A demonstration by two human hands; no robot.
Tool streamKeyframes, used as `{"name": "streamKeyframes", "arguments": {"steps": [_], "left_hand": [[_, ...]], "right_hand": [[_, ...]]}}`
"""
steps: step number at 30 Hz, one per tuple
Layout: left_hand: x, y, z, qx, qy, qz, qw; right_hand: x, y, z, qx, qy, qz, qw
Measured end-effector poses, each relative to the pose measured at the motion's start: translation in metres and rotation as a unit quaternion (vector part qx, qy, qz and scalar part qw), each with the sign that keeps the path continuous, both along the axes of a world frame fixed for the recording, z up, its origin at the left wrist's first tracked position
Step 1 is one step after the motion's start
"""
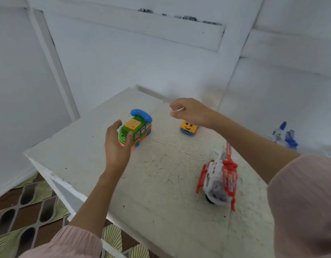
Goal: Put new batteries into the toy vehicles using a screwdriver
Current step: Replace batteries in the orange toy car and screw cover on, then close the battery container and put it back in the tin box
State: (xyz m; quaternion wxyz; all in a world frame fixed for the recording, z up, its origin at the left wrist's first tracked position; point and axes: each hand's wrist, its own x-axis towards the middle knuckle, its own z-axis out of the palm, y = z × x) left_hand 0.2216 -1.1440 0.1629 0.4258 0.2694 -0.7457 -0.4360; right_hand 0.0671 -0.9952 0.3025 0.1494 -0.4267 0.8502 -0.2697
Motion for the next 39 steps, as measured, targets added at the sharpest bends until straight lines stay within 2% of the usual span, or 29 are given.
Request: {"name": "streamKeyframes", "arguments": {"steps": [6,11,17,20,23,31,39], "left_hand": [[-0.006,0.098,0.054,-0.009,0.079,-0.076,0.994],[-0.005,0.201,0.078,-0.049,0.124,-0.165,0.977],[0.007,0.335,0.069,-0.028,0.119,-0.271,0.955],[0.017,0.384,0.056,-0.043,0.103,-0.31,0.944],[0.026,0.421,0.043,-0.051,0.072,-0.344,0.935],[0.031,0.47,0.02,-0.074,-0.036,-0.405,0.911],[0.012,0.482,0.031,-0.063,-0.059,-0.416,0.905]], "right_hand": [[0.022,0.087,0.018,-0.048,0.016,-0.035,0.998],[0.049,0.201,0.037,-0.072,0.059,-0.065,0.994],[0.076,0.356,0.029,-0.058,0.092,-0.125,0.986],[0.092,0.422,0.007,-0.059,0.072,-0.155,0.984],[0.106,0.473,-0.021,-0.012,0.054,-0.168,0.984],[0.109,0.54,-0.104,0.19,0.092,-0.155,0.965],[0.113,0.545,-0.126,0.158,0.14,-0.175,0.962]]}}
